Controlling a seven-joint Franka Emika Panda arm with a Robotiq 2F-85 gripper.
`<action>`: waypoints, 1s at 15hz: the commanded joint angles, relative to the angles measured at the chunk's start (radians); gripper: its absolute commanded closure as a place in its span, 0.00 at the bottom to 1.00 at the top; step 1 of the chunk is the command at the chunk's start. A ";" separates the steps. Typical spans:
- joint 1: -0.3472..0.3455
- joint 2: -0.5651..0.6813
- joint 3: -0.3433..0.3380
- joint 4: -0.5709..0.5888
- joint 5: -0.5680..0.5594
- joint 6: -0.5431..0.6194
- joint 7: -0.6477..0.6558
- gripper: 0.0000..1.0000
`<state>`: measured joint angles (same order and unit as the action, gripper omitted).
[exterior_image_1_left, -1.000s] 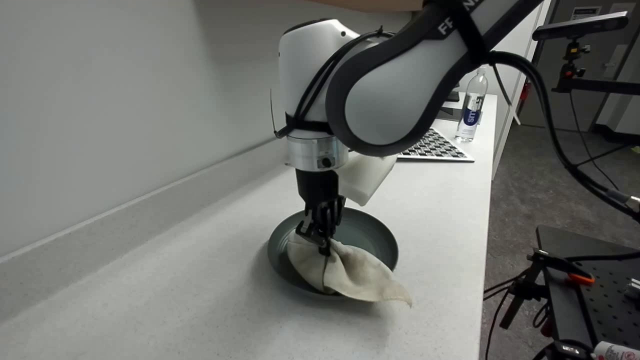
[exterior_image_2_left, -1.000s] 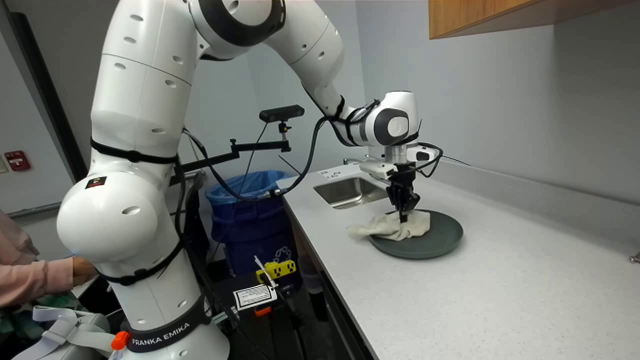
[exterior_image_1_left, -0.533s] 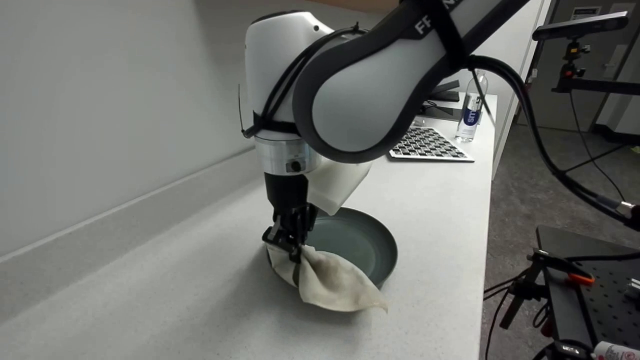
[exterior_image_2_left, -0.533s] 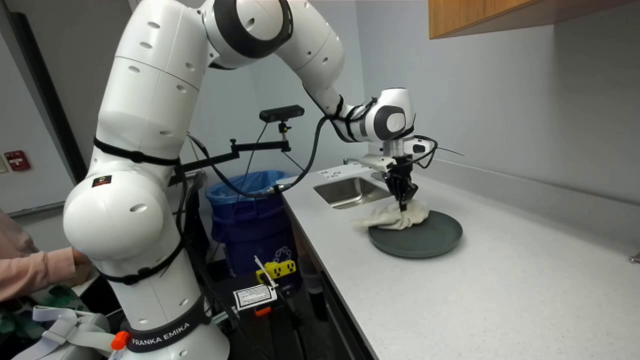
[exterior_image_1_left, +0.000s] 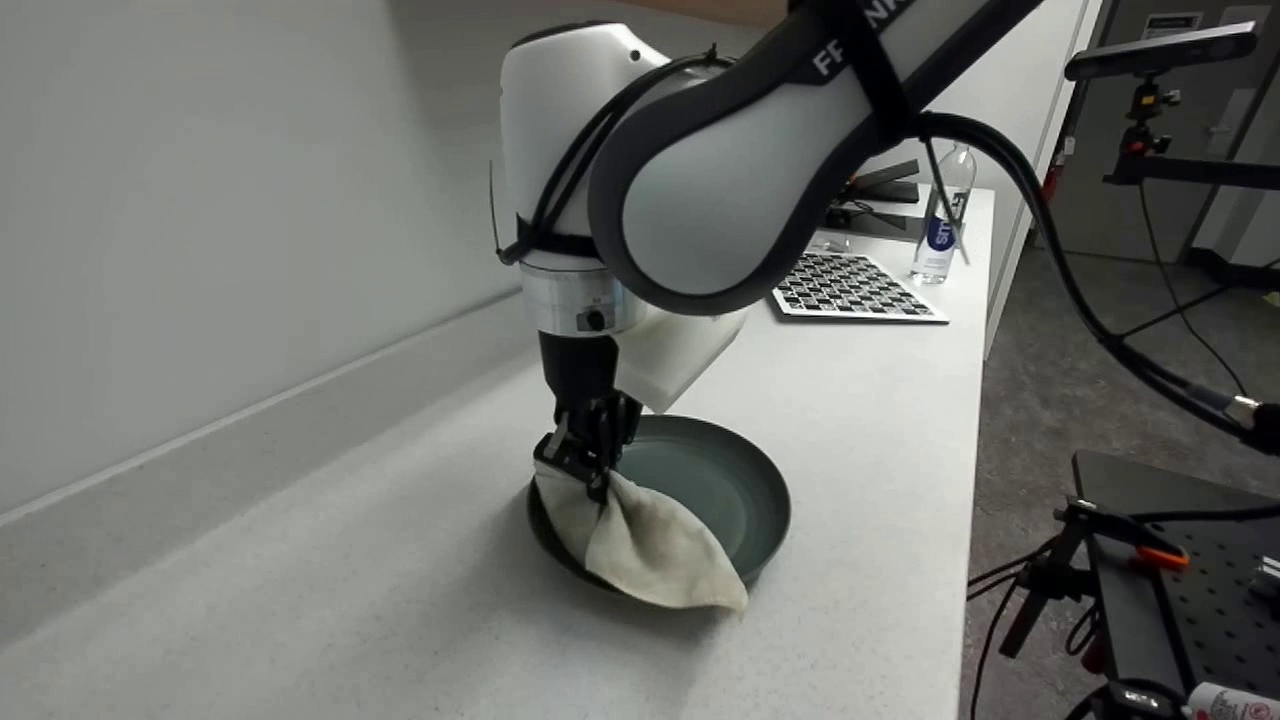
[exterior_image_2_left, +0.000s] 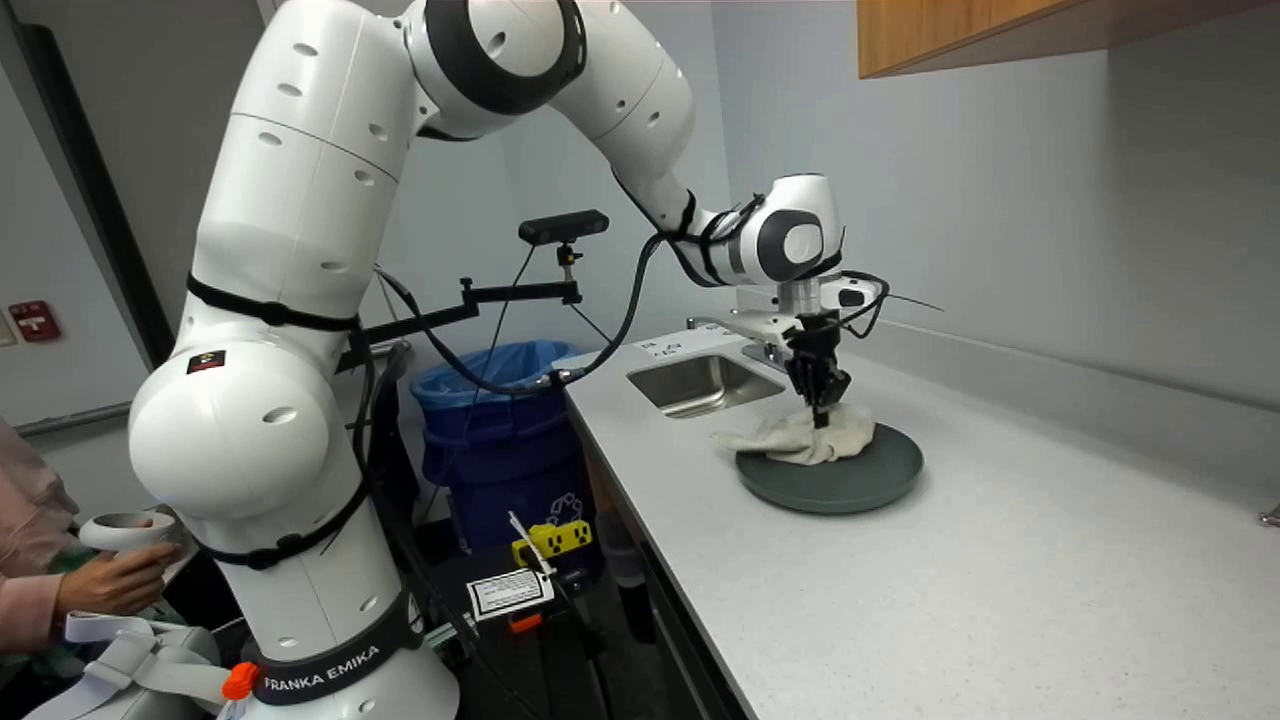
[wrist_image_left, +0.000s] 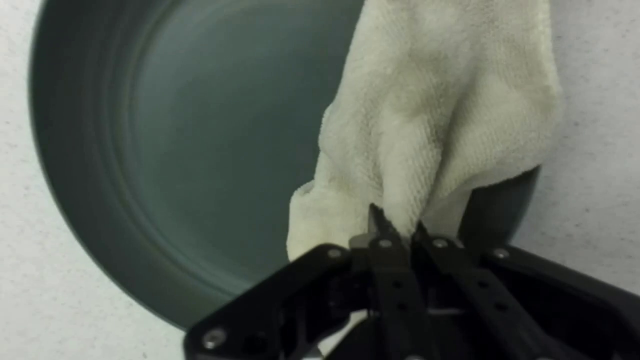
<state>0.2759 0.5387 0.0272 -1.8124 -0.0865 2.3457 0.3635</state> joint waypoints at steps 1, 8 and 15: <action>0.010 -0.041 -0.056 -0.090 -0.044 -0.011 0.087 0.98; 0.078 -0.138 -0.150 -0.189 -0.267 -0.024 0.308 0.98; 0.061 -0.217 -0.129 -0.229 -0.450 -0.102 0.501 0.98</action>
<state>0.3335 0.3650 -0.1050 -2.0023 -0.4696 2.2995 0.7828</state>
